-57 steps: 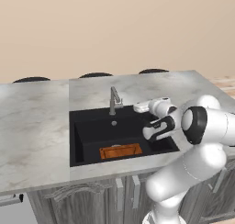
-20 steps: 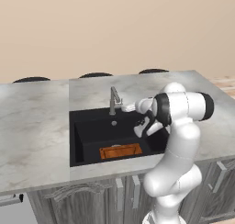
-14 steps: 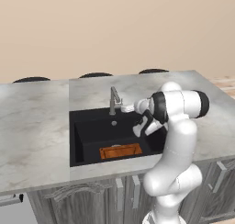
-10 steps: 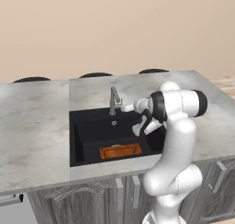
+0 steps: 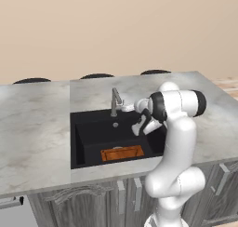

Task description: Turn on the sink faucet with hot water and rinse the cutting board for ten seconds, then turn off the faucet. Push the cutting board to reach the water if necessary.

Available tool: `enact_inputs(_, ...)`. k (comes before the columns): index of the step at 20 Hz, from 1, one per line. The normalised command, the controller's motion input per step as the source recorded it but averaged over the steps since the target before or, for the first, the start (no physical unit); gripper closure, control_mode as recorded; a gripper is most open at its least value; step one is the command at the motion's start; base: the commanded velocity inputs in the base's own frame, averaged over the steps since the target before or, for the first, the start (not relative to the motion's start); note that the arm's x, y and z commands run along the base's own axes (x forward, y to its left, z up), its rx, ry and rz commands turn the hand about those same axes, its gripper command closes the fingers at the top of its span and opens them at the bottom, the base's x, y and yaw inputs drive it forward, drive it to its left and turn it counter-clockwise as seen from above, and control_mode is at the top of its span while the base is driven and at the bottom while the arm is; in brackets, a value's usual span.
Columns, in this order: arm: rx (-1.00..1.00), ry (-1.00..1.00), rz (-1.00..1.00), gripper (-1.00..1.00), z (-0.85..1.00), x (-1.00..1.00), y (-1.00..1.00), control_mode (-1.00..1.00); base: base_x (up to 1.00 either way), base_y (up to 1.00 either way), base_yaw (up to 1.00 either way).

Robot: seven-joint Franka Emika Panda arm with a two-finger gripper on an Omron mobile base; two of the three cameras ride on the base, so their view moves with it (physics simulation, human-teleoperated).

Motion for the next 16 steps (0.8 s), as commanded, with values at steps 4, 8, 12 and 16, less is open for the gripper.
enact_inputs(4, 0.0, 0.0, 0.0, -1.0, -0.2, 0.15, 0.0, -1.0, 0.0, 0.0, 0.0)
enact_inputs(8, 0.0, -0.03, 0.0, -1.0, -0.04, 0.11, 0.0, -1.0, 0.0, 0.0, 0.0)
enact_inputs(12, 0.0, -0.04, 0.0, -1.0, -0.04, 0.04, 0.0, -1.0, 0.0, 0.0, 0.0)
enact_inputs(16, 0.0, -0.04, 0.0, -1.0, -0.01, 0.03, 0.01, -1.0, 0.0, 0.0, 0.0)
